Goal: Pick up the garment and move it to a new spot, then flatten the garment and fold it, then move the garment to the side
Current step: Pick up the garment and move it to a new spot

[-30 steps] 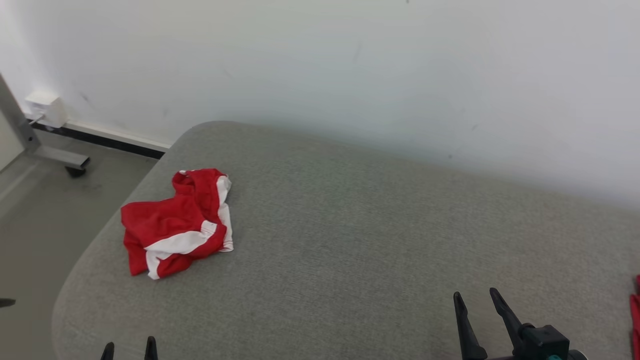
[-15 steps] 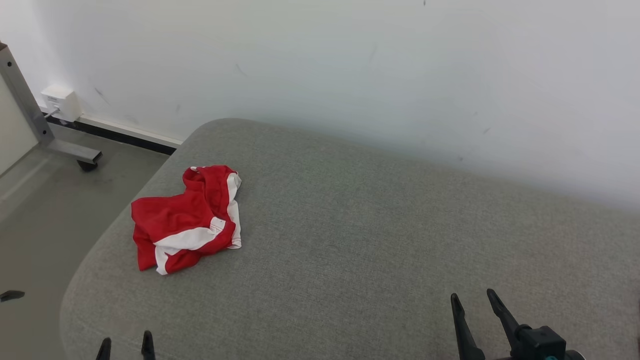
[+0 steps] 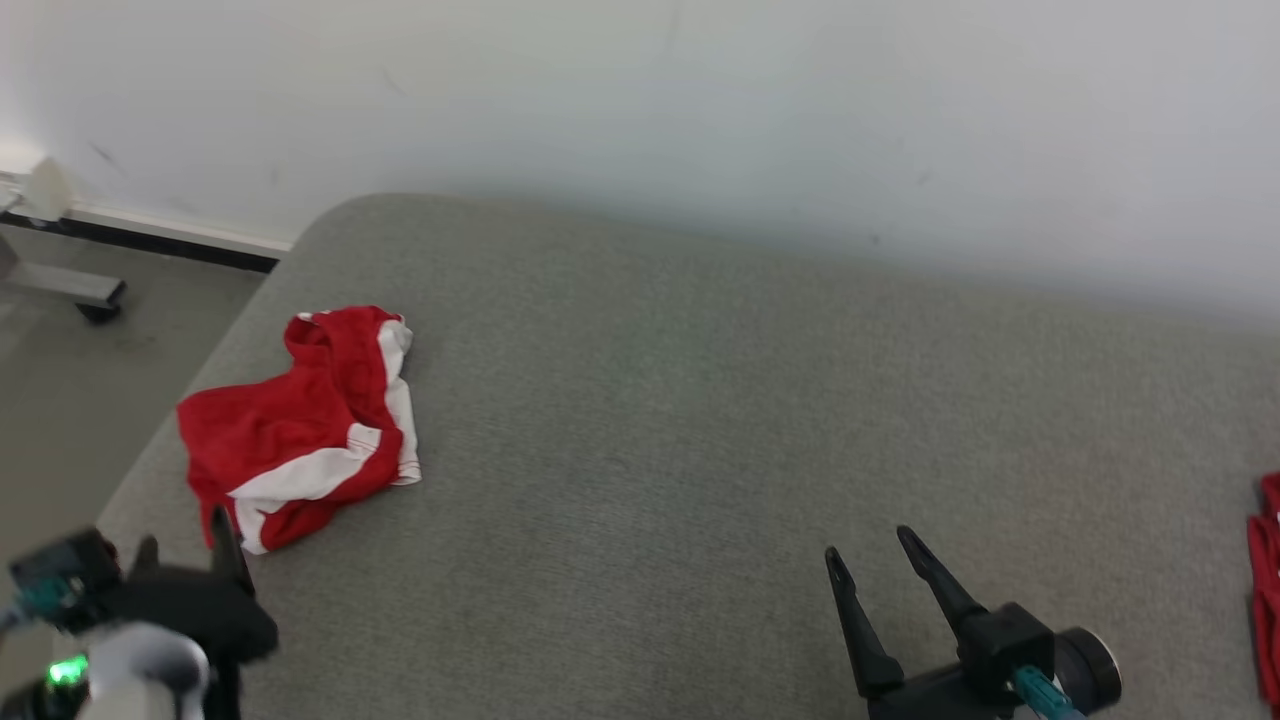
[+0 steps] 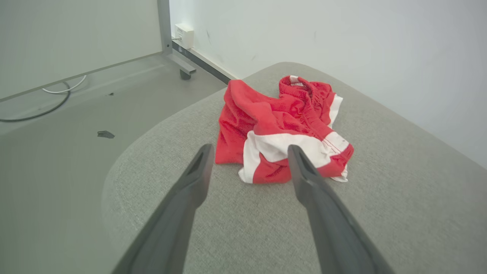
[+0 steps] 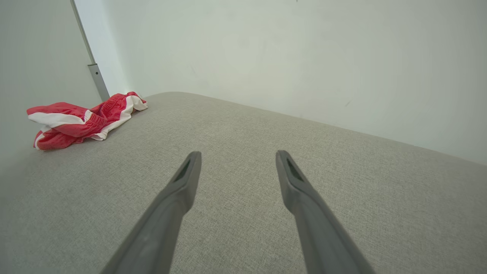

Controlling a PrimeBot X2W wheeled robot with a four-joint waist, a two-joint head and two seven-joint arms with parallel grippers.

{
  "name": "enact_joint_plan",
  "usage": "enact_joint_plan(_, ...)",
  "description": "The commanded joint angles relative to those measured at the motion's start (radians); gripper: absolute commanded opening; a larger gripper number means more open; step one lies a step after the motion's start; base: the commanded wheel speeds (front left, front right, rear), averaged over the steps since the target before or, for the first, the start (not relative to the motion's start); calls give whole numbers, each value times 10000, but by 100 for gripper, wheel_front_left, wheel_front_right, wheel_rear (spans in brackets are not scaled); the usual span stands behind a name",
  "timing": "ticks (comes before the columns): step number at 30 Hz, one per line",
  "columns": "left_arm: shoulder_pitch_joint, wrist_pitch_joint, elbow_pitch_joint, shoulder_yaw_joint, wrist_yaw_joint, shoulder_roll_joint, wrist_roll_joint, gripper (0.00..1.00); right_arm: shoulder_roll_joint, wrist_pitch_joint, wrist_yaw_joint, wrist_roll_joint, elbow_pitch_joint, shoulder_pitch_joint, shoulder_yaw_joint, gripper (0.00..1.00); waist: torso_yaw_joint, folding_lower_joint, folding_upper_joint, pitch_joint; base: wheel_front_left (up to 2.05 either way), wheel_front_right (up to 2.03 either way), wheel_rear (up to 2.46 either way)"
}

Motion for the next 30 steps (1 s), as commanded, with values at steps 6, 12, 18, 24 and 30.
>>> enact_joint_plan(6,-2440,1577,1274,663,275,707,-955,100,-163,322,-27,-294,-469,-763,567,100,-1444,-1,-2,1917,0,0,0)
enact_joint_plan(12,-3579,3590,1825,801,970,1317,-1127,100,-391,459,-27,-195,-944,-1353,802,100,-2135,-1,-2,3064,0,0,0)
enact_joint_plan(18,-3447,4577,1839,665,1507,1798,-832,100,-429,403,-27,-145,-1035,-1568,734,100,-2447,-1,-2,3397,0,0,0)
enact_joint_plan(24,-3094,4661,1550,688,1379,1804,-977,0,-392,298,-27,-157,-884,-1468,572,100,-2529,-1,-2,3191,0,0,0)
enact_joint_plan(30,-3130,4522,454,438,872,2117,-912,0,-232,137,-27,-113,-654,-1276,373,100,-2482,-1,-2,2526,0,0,0)
